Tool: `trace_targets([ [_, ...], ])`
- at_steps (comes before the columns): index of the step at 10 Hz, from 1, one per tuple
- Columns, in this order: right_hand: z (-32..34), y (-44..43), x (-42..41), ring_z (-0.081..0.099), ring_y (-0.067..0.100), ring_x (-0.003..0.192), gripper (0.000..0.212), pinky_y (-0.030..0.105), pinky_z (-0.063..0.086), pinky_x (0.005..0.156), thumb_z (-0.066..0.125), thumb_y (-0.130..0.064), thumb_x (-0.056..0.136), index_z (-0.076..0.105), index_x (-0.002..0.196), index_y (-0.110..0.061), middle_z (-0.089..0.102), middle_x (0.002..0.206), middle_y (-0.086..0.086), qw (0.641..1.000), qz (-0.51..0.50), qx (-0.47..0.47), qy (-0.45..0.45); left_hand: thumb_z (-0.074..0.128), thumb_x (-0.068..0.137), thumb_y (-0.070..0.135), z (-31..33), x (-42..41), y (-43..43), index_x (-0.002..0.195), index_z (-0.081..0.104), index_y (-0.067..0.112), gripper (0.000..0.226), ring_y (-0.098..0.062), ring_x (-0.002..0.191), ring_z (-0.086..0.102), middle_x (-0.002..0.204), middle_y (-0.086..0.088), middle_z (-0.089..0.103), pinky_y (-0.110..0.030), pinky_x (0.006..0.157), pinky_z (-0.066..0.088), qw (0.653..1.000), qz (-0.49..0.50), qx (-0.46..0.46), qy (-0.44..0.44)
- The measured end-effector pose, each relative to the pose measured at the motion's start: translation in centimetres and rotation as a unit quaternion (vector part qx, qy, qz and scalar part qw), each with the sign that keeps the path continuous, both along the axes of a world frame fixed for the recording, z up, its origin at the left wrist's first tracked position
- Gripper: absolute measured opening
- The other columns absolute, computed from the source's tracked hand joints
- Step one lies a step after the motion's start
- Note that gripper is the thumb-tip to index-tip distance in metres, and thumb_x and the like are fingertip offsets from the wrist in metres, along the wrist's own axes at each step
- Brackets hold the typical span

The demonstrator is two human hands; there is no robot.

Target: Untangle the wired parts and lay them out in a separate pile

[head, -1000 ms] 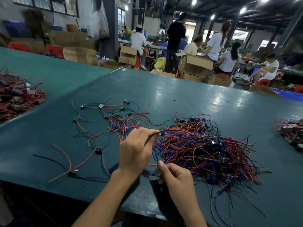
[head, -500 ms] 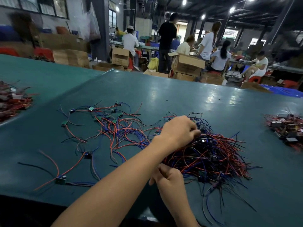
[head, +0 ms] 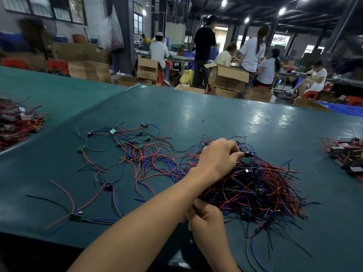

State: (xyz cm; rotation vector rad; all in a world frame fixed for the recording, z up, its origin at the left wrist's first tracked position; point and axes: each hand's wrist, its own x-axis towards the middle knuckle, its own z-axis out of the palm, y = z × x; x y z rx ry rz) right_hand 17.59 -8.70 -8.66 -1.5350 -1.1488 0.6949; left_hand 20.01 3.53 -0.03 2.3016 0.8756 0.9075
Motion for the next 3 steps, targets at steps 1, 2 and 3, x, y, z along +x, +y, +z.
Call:
trace_targets([
  [1,-0.3,0.1,0.4,0.044,0.003,0.046,0.047,0.02,0.033,0.052,0.058,-0.005,0.092,0.058,0.052,-0.029,0.054,0.047,-0.005,1.0,0.001,-0.007,-0.003,0.063,0.096,0.046,-0.2,0.9,-0.3,0.102,0.076,0.023,0.027,-0.029,0.102,0.061,0.099,-0.005,0.067,-0.047,0.094,0.048,1.0,-0.005,0.008,0.021],
  [2,-0.7,0.3,0.2,0.044,0.006,0.042,0.037,0.023,0.034,0.047,0.06,-0.011,0.093,0.066,0.06,-0.028,0.056,0.049,-0.003,0.999,-0.001,-0.007,0.039,0.055,0.099,0.05,-0.6,1.1,-0.5,0.113,0.073,0.029,0.032,-0.031,0.113,0.057,0.108,-0.005,0.067,-0.051,0.098,0.042,0.996,-0.016,0.046,0.069],
  [3,-0.3,0.3,-0.1,0.05,0.014,0.041,0.026,0.022,0.035,0.037,0.065,-0.005,0.095,0.075,0.074,-0.017,0.064,0.061,0.009,0.992,-0.012,0.01,0.122,0.052,0.099,0.051,-1.1,-1.0,0.9,0.121,0.067,0.033,0.032,-0.027,0.117,0.055,0.114,-0.001,0.066,-0.05,0.098,0.04,0.998,0.022,0.043,0.044],
])
